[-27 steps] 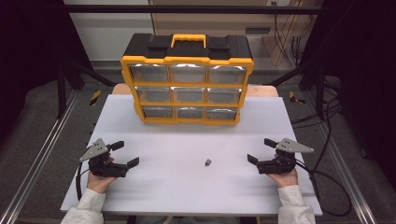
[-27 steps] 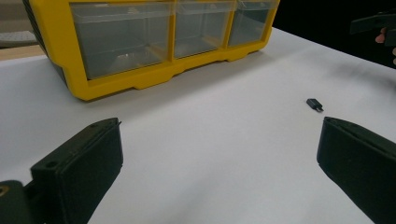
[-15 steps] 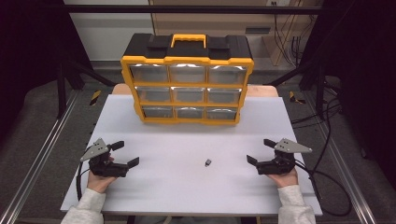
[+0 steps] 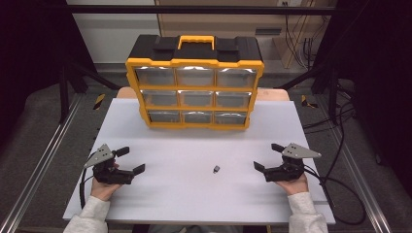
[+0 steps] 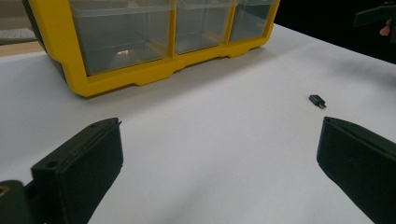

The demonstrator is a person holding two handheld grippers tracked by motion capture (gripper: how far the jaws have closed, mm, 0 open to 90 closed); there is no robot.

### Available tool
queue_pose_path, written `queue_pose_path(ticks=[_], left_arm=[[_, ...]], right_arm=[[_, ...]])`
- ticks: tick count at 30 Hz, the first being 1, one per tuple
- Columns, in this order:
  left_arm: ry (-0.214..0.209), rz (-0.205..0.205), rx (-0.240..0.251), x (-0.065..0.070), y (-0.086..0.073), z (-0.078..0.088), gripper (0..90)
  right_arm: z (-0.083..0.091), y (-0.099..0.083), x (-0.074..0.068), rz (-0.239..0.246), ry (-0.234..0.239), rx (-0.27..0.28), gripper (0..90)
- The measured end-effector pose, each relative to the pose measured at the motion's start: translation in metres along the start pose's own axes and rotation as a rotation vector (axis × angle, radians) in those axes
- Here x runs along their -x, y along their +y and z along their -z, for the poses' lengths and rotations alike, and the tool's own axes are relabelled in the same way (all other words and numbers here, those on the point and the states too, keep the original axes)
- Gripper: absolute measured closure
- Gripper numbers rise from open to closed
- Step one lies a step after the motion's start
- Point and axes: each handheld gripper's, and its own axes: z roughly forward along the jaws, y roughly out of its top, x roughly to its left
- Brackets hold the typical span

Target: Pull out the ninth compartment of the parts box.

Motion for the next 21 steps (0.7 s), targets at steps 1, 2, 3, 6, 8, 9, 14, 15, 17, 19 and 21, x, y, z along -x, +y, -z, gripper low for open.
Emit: queue_pose_path(ticks=[1, 2, 3, 6, 8, 9, 14, 15, 17, 19, 21], left_arm=[[0.0, 0.0, -0.002, 0.0, 0.0, 0.0, 0.0], [0.003, -0.001, -0.002, 0.0, 0.0, 0.0, 0.0], [0.003, 0.0, -0.002, 0.0, 0.0, 0.0, 0.0], [0.0, -0.001, -0.004, 0.0, 0.0, 0.0, 0.0], [0.001, -0.002, -0.006, 0.0, 0.0, 0.0, 0.0], [0.0, -0.001, -0.007, 0.0, 0.0, -0.001, 0.0], [0.001, -0.003, -0.007, 0.0, 0.0, -0.001, 0.0], [0.001, -0.002, -0.007, 0.0, 0.0, -0.001, 0.0], [0.001, -0.002, -0.008, 0.0, 0.0, -0.001, 0.0], [0.0, 0.002, -0.007, 0.0, 0.0, -0.001, 0.0], [0.001, 0.0, -0.01, 0.0, 0.0, -0.001, 0.0]], right_arm=[[0.0, 0.001, -0.001, 0.003, -0.001, 0.0, 0.3], [-0.001, 0.002, -0.001, 0.008, 0.0, 0.001, 0.3], [-0.001, 0.003, -0.002, 0.011, 0.001, 0.003, 0.3], [-0.003, 0.006, -0.004, 0.018, 0.004, 0.006, 0.3], [-0.004, 0.008, -0.006, 0.026, 0.004, 0.002, 0.3], [-0.005, 0.009, -0.006, 0.031, 0.002, -0.001, 0.3], [-0.009, 0.014, -0.011, 0.054, 0.0, -0.002, 0.3], [-0.009, 0.015, -0.012, 0.056, 0.003, 0.0, 0.3], [-0.01, 0.017, -0.013, 0.062, 0.003, -0.002, 0.3], [-0.012, 0.019, -0.014, 0.068, 0.0, -0.003, 0.3], [-0.012, 0.02, -0.016, 0.073, -0.002, -0.004, 0.3]])
